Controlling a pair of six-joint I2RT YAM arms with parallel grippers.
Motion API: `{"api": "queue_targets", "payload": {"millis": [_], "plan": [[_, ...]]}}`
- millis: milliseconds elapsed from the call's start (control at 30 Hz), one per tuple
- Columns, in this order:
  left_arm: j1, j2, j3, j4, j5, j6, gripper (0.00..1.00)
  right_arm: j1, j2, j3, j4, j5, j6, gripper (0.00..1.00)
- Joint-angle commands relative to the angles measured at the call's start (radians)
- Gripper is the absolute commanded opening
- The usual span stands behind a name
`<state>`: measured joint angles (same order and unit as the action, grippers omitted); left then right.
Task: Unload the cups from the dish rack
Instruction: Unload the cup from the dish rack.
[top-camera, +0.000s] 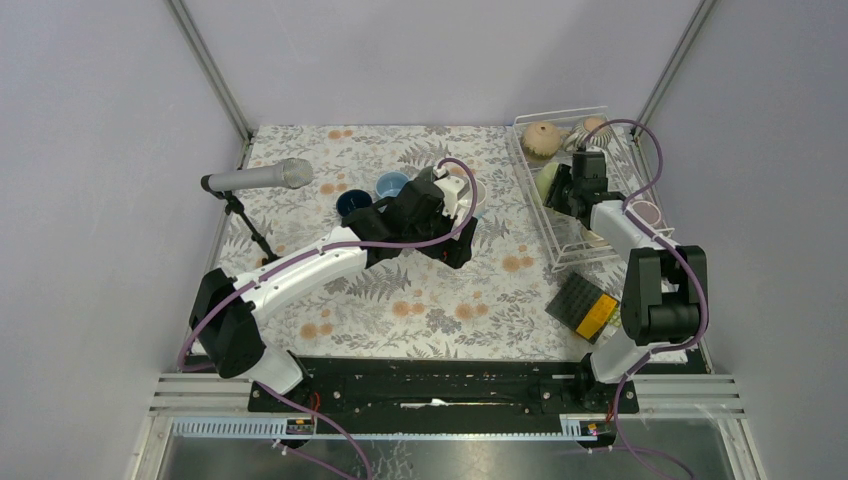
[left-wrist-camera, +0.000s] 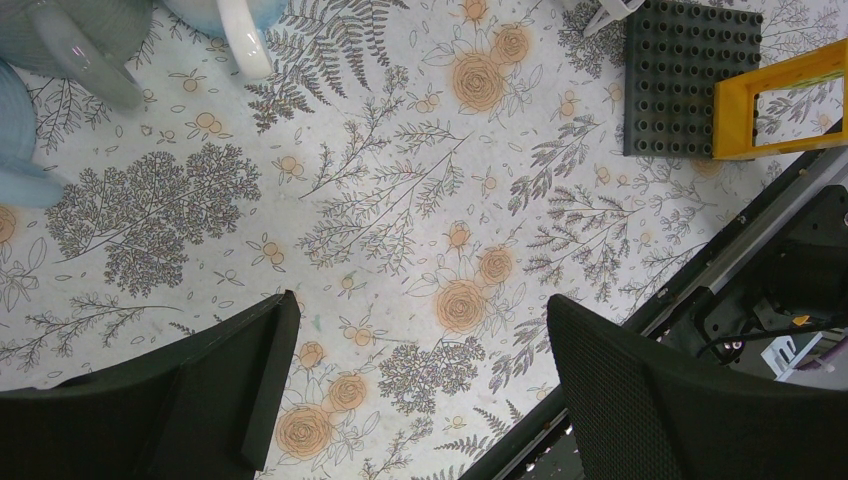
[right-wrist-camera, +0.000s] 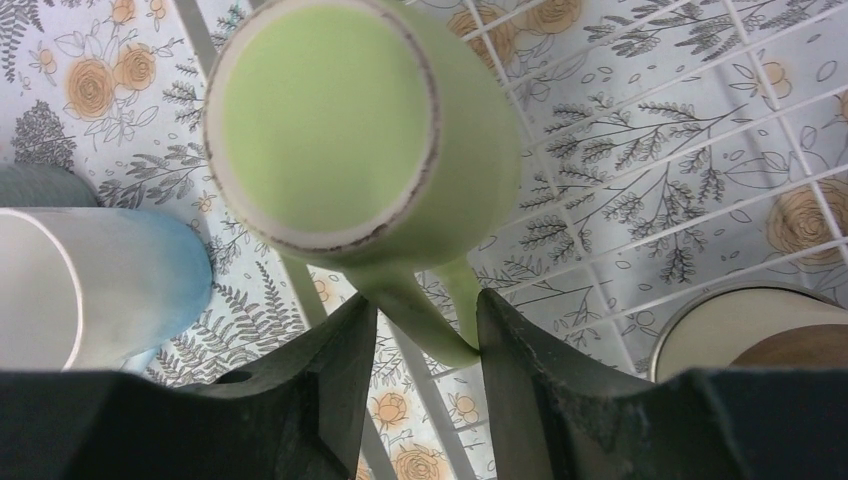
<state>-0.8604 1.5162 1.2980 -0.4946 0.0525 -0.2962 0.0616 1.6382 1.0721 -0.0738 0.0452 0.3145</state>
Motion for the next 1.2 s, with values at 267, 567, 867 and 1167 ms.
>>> {"api": "queue_targets", "payload": {"millis": [267,567,867,1167], "plan": [[0.004,0.002,-0.002,0.049,0.008,-0.001,0.99,0.036,0.042,0.022,0.04,0.103,-0.003,0.43],[0.003,0.002,-0.002,0.049,0.008,0.0,0.99,0.059,0.08,0.039,0.039,0.134,-0.03,0.42],[0.004,0.001,-0.004,0.049,0.005,0.002,0.99,0.072,0.112,0.04,0.054,0.142,-0.029,0.42],[0.005,0.002,-0.005,0.049,0.006,0.002,0.99,0.079,0.125,0.047,0.059,0.152,-0.038,0.49]]}}
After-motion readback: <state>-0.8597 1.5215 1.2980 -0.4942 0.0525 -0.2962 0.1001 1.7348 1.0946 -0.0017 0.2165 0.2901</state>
